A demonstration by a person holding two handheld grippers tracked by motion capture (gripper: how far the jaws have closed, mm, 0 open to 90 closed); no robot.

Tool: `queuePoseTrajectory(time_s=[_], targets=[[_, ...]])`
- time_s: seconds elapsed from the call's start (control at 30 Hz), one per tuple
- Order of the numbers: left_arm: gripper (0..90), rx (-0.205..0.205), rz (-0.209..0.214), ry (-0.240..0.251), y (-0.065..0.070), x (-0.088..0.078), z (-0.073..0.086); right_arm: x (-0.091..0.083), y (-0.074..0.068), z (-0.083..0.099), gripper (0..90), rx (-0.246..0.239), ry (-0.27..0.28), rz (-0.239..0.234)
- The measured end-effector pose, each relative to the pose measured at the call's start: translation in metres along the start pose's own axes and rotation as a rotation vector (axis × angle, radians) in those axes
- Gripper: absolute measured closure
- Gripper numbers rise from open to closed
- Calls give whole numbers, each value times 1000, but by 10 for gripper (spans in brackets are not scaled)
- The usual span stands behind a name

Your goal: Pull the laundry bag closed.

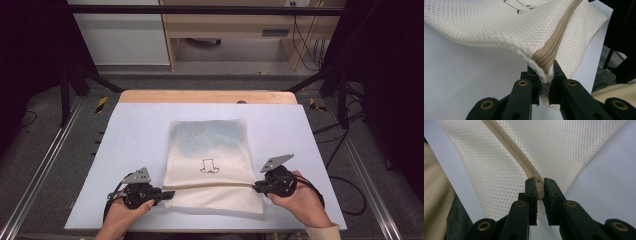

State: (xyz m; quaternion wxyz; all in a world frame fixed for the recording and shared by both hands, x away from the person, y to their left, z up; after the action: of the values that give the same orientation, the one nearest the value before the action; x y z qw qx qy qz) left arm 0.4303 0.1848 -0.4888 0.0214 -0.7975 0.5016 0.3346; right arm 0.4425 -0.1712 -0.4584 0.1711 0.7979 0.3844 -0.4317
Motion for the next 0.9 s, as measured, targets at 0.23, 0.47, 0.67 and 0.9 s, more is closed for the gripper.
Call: queuePoseTrajectory(time_s=[0.23,0.47,0.67,0.9], targets=[[822,-13,-5,-5,-4,1,1,5,1,15,820,35,-12,-10],[821,-2,5,-11,-1,1,1,6,2,18,820,35,-26,-5],[811,-19,19,-9,-1,-2,0,8,2,20,819,35,-41,-14],[788,-49,29,-16,-5,-7,1,13,1,20,818,37,-49,-11]])
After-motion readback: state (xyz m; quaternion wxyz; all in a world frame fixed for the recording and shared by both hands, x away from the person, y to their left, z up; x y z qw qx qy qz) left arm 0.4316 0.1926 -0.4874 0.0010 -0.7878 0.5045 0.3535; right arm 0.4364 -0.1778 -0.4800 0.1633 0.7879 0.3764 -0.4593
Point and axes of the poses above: each handheld gripper's, and its own axes: x roughly forward along the jaws, z roughly out of its underside, y roughly to its right, the point moved 5 cm from there along x, roughly forward along the jaws, and after that the axes turned 1 degree about z, right-handed, at the moved point
